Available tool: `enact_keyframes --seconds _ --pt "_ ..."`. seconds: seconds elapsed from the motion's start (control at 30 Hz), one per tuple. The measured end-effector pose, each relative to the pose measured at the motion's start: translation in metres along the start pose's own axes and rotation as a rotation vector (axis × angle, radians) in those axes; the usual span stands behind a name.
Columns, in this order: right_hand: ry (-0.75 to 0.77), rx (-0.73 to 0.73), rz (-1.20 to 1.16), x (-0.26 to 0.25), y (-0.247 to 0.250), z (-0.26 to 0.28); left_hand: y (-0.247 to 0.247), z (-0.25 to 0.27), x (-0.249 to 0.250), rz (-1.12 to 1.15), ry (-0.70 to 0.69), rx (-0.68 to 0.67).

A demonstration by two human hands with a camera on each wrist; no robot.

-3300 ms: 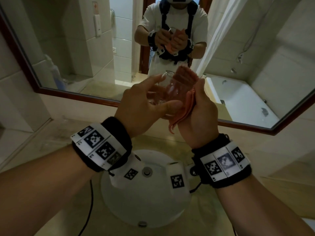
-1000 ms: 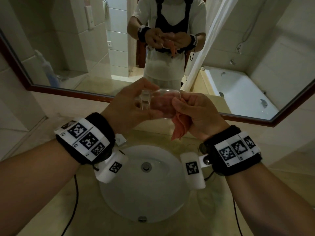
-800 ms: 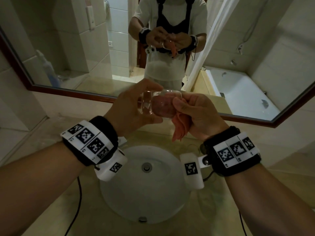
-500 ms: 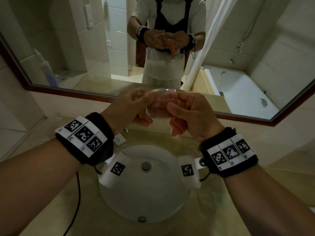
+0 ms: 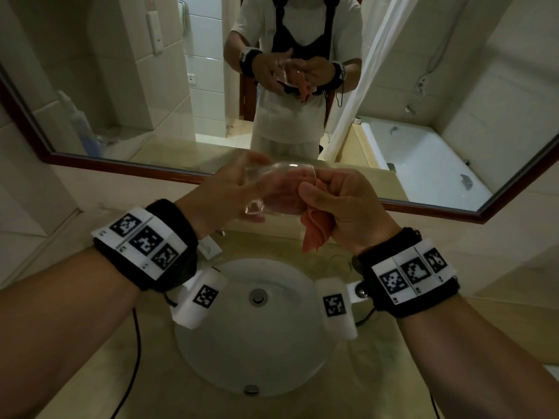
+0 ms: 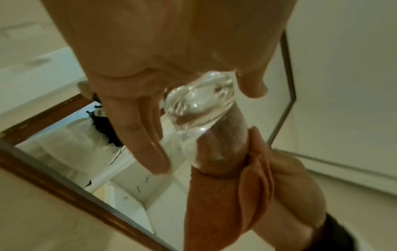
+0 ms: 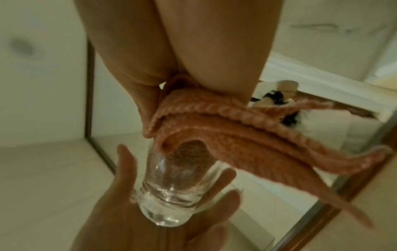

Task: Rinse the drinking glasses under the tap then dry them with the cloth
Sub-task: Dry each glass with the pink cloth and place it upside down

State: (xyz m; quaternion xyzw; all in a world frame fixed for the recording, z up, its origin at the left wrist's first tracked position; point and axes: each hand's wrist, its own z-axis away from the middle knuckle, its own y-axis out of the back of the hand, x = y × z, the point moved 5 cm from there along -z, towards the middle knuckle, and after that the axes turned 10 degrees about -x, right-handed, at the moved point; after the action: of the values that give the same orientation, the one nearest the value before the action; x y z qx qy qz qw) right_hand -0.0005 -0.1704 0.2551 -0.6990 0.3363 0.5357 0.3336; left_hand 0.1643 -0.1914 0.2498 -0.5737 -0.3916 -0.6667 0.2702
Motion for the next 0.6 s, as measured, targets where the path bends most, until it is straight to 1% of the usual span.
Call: enact_keyframes --seconds 0.03,0.07,0.1,0.17,0.23,0.3,0.37,0.43,0.47,0.5,0.53,0.6 --pt "0.013 -0.028 0.041 -0.003 -0.004 0.001 -0.004 0.002 -0.002 0.101 0.084 -0.039" --pt "0.012 -0.037 0.073 -0.005 -0.006 0.001 -0.005 0.002 -0.002 0.138 0.113 -0.047" --pt "0.006 -0.039 0.089 -0.006 -0.007 0.001 -0.005 0.003 -0.002 0.151 0.112 -0.032" --pt "-0.009 -0.044 0.07 -0.006 -0.008 0.003 -0.002 0.003 0.001 0.095 0.036 0.025" --pt "-0.063 -0.028 0.013 -0.002 -0.003 0.005 0.002 0.004 0.007 -0.15 -0.111 0.057" --pt "-0.127 0.017 -0.046 0.001 0.0 0.007 0.003 0.006 0.012 -0.395 -0.239 0.064" --pt "-0.167 0.054 -0.114 0.004 0.002 0.009 -0.001 0.01 0.015 -0.563 -0.322 0.099" --pt "-0.175 0.096 -0.16 0.005 0.003 0.009 -0.004 0.011 0.016 -0.64 -0.367 0.122" --pt "-0.165 0.11 -0.156 0.004 0.002 0.009 -0.003 0.011 0.015 -0.596 -0.36 0.121" --pt "-0.144 0.113 -0.136 0.002 0.001 0.009 -0.001 0.01 0.014 -0.497 -0.333 0.113" --pt "-0.113 0.099 -0.109 -0.001 -0.002 0.009 0.001 0.01 0.011 -0.365 -0.282 0.105" --pt "-0.037 0.025 -0.034 -0.006 -0.009 0.009 0.003 0.008 0.004 -0.062 -0.123 0.07"
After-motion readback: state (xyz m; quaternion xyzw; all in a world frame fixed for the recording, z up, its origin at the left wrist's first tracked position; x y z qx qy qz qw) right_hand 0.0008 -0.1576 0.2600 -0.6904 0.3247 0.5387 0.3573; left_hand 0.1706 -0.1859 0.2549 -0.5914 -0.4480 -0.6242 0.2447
